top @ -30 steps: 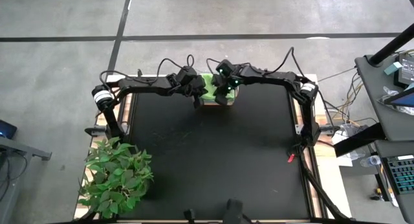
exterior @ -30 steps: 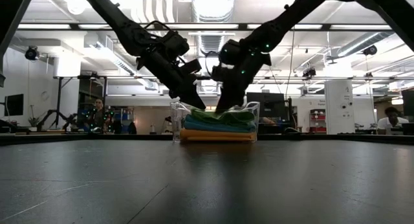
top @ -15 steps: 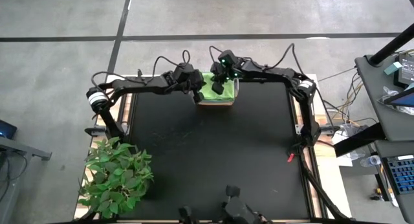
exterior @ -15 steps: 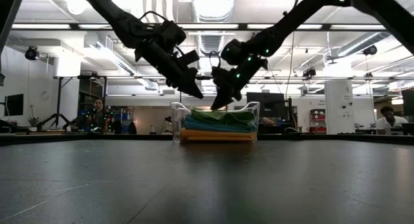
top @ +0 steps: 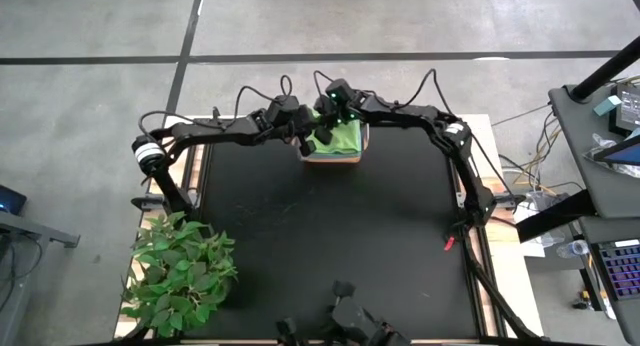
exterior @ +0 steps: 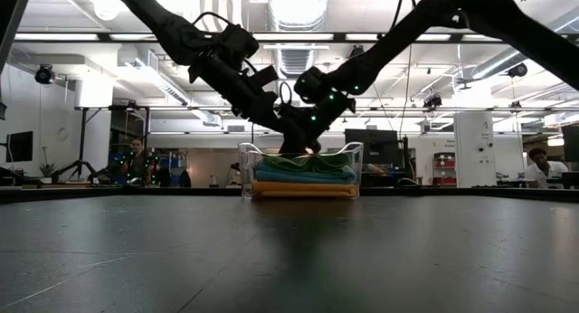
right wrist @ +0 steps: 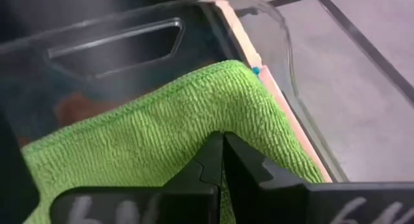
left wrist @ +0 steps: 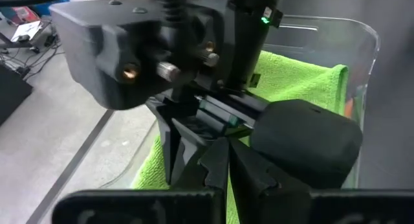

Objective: Fold microfiber towels
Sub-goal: Put the green microfiber cloth into the transparent bin

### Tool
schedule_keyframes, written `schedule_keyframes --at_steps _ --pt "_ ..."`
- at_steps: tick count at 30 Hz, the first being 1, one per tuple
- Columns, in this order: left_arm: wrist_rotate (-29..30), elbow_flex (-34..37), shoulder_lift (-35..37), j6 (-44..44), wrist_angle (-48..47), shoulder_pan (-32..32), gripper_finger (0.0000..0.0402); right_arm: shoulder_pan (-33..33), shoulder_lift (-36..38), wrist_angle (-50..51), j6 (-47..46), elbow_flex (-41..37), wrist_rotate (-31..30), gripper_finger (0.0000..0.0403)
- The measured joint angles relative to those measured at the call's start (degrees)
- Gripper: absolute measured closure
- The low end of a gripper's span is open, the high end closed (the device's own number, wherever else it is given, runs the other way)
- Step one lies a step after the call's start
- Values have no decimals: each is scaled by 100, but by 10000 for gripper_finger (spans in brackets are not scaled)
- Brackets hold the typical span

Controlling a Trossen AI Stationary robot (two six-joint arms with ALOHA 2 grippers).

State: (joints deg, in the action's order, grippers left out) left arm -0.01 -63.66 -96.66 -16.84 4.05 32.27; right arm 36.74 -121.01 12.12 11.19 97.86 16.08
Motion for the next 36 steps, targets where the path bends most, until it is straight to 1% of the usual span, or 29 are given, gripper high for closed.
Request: schedule_keyframes --at_steps 4,7,12,16,22,27,29,31,36 --pt "24 2 7 1 4 4 402 5 -2 -226 -137 -31 194 394" --pt "38 27 7 2 -59 -1 402 25 149 136 7 -28 202 394" --pt "47 28 7 3 -161 0 402 70 563 1046 278 55 216 394" --pt "57 22 7 0 -154 -2 402 74 570 1378 367 -61 192 394" --pt "55 9 7 -2 -146 0 402 23 466 489 144 -447 208 394" --pt "55 9 25 -2 -148 -2 402 -50 153 85 31 -481 107 394" --pt "55 4 28 -3 -148 -2 402 -82 103 -123 -74 -440 215 394" --pt "53 -4 28 -4 -143 -4 402 -123 44 -275 -99 -426 197 394" --pt "52 22 35 34 -18 -4 402 -124 16 -406 -275 -352 236 394"
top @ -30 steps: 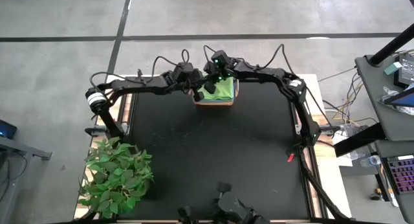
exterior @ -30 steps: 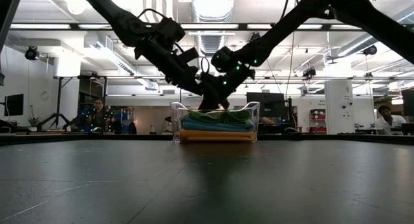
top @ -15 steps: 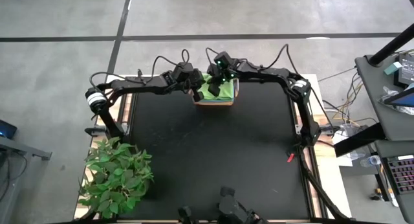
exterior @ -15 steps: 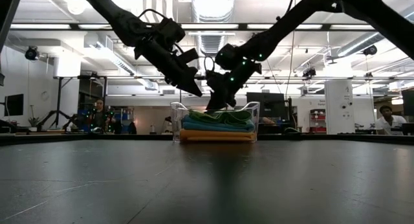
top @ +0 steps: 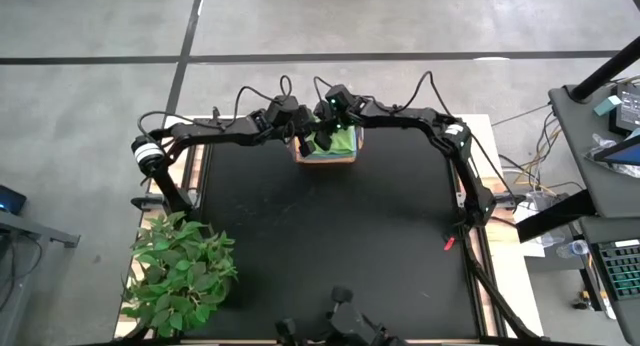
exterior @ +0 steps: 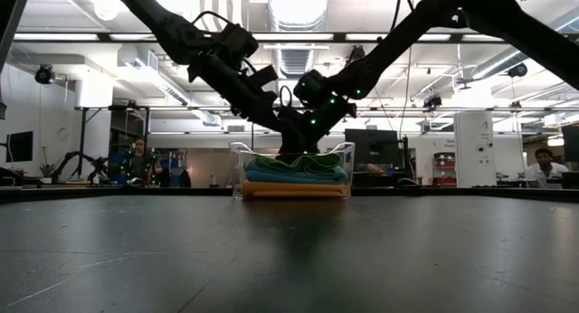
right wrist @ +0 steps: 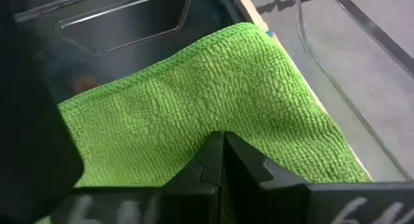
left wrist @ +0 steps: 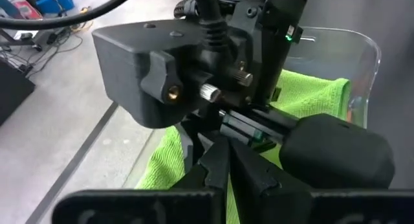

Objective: Fold microfiber towels
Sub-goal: Put the green microfiber cloth into the transparent bin

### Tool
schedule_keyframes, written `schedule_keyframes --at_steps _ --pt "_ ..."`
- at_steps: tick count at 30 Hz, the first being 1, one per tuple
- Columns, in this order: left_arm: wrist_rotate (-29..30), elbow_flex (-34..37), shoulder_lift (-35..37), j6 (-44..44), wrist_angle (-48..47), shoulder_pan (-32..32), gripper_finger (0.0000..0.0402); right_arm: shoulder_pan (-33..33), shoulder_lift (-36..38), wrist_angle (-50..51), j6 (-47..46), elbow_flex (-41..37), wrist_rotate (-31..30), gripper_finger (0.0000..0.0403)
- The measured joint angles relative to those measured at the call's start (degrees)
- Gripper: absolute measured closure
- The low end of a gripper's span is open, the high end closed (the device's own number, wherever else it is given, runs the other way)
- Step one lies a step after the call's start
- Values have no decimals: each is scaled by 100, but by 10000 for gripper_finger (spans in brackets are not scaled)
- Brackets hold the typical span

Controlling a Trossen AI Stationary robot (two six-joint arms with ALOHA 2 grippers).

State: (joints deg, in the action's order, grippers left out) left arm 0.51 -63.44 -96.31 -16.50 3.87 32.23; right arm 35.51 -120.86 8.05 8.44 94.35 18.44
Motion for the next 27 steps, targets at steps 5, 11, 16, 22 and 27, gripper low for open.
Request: schedule_keyframes --at_steps 5,11,16,22,27 --pt "-2 1 0 9 -145 -2 402 29 213 441 226 7 -2 394" --pt "-229 -58 0 206 -663 74 402 110 862 1821 795 13 -28 394" --pt "-861 -441 -40 515 -1213 168 402 96 1317 2808 1319 4 -5 394" --pt "-945 -1461 -549 234 -2539 153 402 107 1629 3193 1658 -34 -42 394" --pt "-944 -2395 -1176 -363 -3517 151 402 103 1792 3194 1775 -169 -22 394"
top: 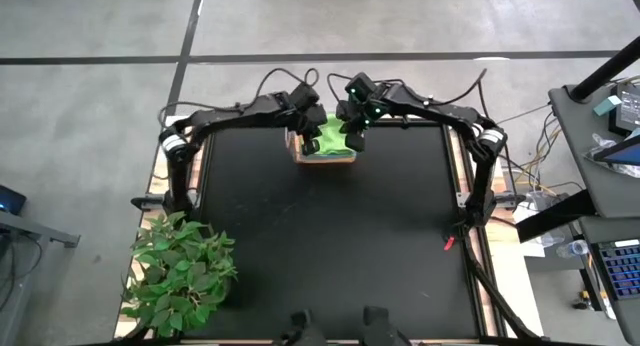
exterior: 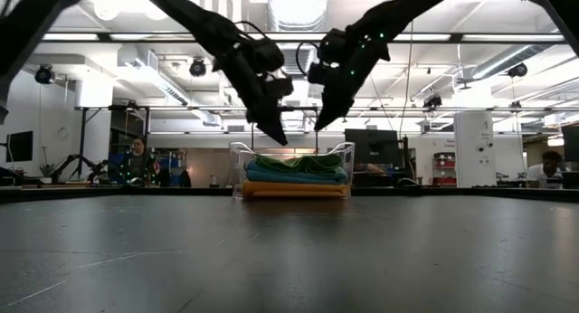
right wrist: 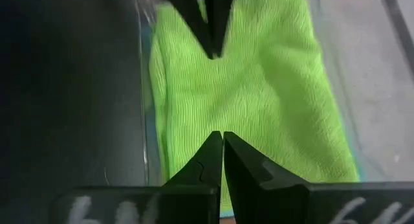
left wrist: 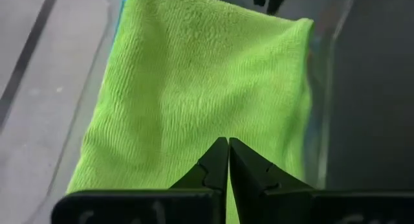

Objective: Fold microfiber towels
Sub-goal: Put the green microfiber cloth into the transparent bin

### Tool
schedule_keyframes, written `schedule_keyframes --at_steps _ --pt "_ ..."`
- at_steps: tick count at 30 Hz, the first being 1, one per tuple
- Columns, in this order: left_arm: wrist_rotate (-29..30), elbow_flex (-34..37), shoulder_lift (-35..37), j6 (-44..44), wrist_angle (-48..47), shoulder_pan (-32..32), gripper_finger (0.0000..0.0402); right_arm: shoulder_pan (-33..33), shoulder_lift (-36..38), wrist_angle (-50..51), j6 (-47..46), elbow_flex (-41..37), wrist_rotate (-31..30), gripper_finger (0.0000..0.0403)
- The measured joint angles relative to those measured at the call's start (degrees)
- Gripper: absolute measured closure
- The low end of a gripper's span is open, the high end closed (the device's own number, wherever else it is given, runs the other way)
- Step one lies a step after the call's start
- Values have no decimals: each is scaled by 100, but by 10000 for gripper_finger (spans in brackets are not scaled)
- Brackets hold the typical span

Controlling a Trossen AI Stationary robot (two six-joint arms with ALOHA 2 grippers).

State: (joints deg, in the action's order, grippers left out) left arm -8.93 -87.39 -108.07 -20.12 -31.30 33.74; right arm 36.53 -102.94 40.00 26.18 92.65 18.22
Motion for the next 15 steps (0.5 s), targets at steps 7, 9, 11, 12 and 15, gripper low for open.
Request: schedule_keyframes --at_steps 7,9,11,12,15 --pt "20 -495 -626 -319 -369 -9 402 -1 -123 -399 -221 -455 243 394" --pt "47 -484 -651 -321 -398 -9 402 -2 -187 -528 -293 -578 372 394" --pt "68 -484 -651 -317 -568 -9 402 -2 -243 -602 -370 -636 382 394" --pt "123 -484 -651 -316 -696 -9 402 -4 -274 -628 -364 -650 387 394" --pt "443 -472 -651 -313 -1067 -6 402 -2 -356 -646 -328 -666 374 394"
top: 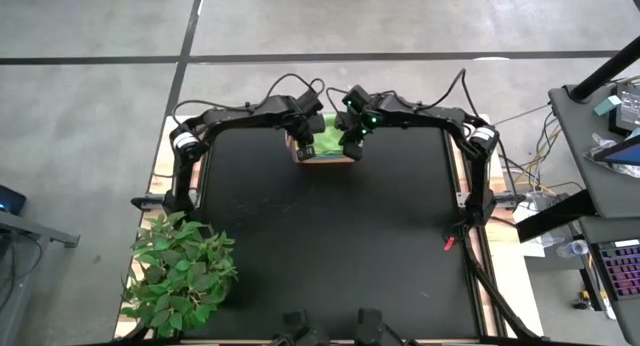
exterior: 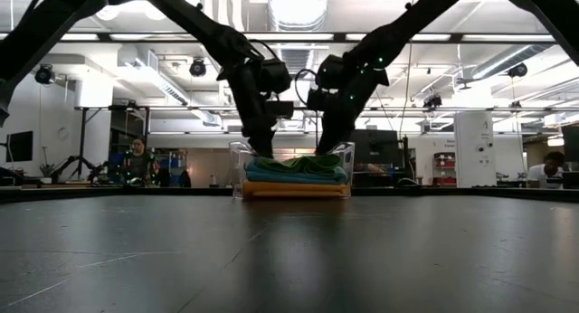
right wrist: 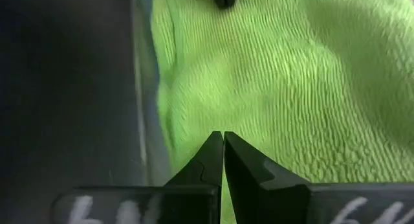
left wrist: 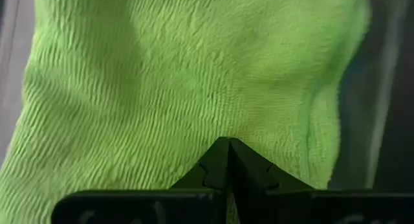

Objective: Fold microfiber towels
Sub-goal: Put the green microfiber cloth into the transparent bin

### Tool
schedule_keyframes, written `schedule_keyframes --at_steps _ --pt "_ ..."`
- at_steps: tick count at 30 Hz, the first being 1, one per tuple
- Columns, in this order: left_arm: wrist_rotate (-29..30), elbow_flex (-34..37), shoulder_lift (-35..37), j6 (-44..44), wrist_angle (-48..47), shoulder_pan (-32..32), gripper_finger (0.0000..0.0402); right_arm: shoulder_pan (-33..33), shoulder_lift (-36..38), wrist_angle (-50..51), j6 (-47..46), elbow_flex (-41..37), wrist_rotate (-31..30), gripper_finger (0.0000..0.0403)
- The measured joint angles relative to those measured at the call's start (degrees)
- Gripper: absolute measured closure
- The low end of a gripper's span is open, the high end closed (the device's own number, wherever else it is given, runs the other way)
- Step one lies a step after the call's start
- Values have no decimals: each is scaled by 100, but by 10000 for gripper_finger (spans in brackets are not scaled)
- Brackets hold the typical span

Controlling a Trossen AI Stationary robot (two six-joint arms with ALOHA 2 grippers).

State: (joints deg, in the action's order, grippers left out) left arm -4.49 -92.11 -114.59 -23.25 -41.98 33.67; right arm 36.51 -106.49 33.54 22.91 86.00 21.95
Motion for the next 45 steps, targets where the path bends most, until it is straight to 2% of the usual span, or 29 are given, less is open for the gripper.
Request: schedule_keyframes --at_steps 4,8,12,19,28,32,45 --pt "353 23 -2 42 -109 2 402 0 -27 -8 5 -4 -74 394" --pt "363 23 -2 90 -119 -3 402 1 -18 -83 -60 -6 -117 394" --pt "385 22 -2 183 -357 -5 402 25 -21 -81 -71 -38 -539 394" --pt "505 26 -2 187 -424 -5 402 232 -15 -63 -185 -39 -748 394" --pt "497 2 353 193 -409 -48 402 123 19 -199 -360 9 -169 394" --pt "190 39 366 182 -395 -82 402 -30 -47 -428 -388 -6 108 394" --pt "98 165 55 200 -317 -97 402 -52 -539 -470 -427 -28 78 394"
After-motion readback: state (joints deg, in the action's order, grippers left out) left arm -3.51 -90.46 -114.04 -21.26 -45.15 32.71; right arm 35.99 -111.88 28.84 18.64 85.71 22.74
